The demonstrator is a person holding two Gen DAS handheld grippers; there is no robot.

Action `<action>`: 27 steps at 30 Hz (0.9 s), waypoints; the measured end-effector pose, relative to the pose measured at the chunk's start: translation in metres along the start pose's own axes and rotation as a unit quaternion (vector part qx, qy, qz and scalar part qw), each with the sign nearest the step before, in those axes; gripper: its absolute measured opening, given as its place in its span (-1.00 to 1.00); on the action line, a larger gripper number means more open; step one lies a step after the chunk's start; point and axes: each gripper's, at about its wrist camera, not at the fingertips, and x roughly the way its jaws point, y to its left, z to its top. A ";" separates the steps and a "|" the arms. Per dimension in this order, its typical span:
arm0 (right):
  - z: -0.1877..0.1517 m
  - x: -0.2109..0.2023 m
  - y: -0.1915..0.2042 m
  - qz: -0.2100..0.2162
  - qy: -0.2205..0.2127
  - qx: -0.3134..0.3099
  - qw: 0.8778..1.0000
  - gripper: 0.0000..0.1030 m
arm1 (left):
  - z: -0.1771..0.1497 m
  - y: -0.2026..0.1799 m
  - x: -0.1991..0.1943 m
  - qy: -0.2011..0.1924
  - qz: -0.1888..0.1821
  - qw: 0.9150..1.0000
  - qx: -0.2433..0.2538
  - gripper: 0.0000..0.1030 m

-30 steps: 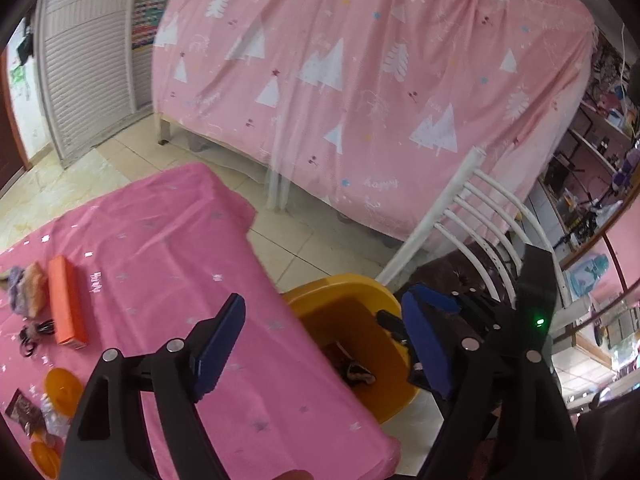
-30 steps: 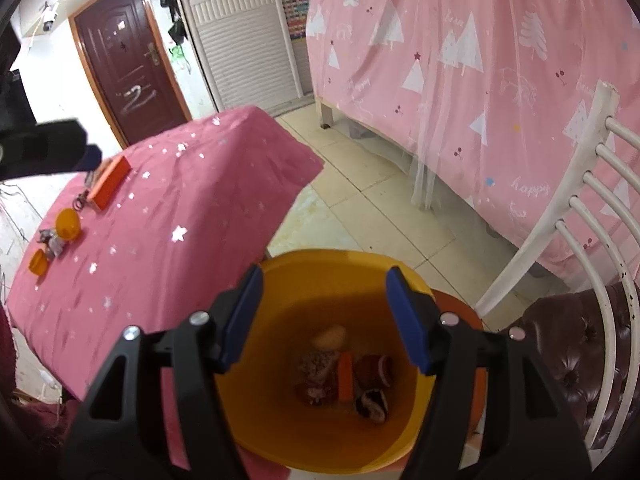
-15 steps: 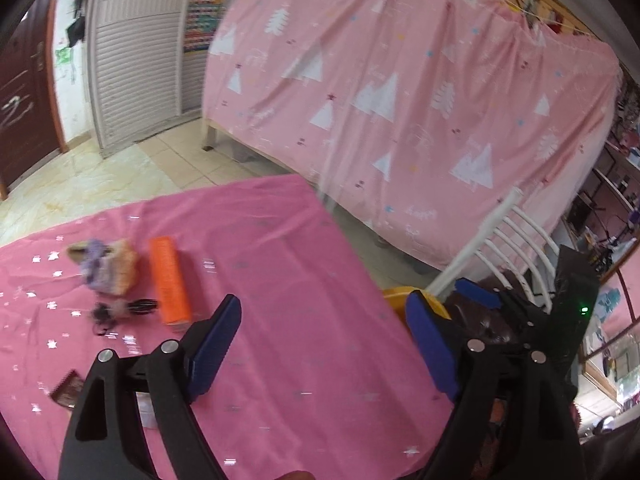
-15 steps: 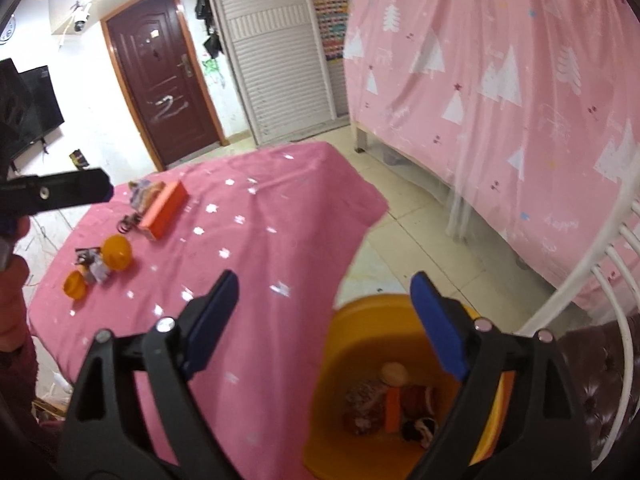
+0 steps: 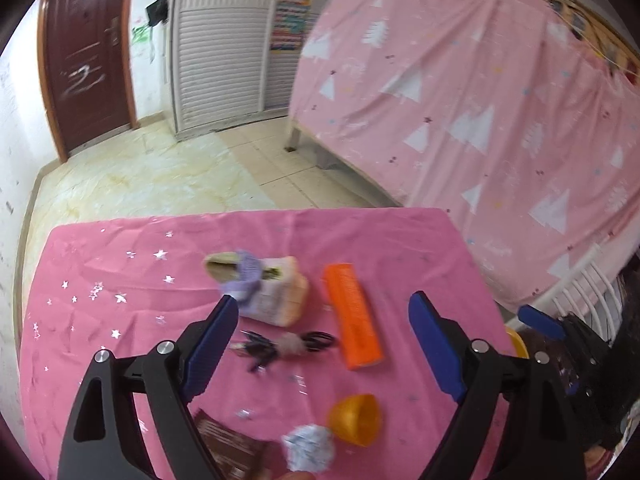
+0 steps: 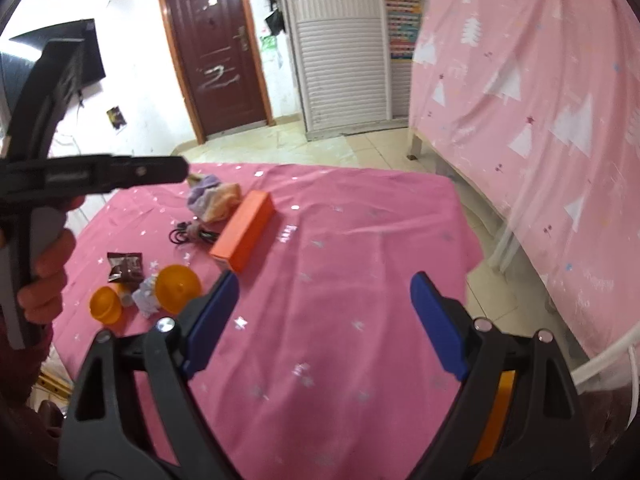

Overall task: Collect trash
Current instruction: 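Move both open tools back over the table, then grasp the purple-white knitted sock with the left tool while the right tool grasps the orange box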

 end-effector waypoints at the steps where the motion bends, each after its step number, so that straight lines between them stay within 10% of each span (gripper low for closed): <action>1: 0.002 0.002 0.003 0.003 0.002 -0.003 1.000 0.63 | 0.001 0.006 0.003 0.002 0.003 1.000 -0.004 0.57; 27: 0.032 0.055 0.051 0.033 0.034 -0.042 0.998 0.77 | 0.017 0.050 0.086 0.076 0.020 0.997 -0.028 0.57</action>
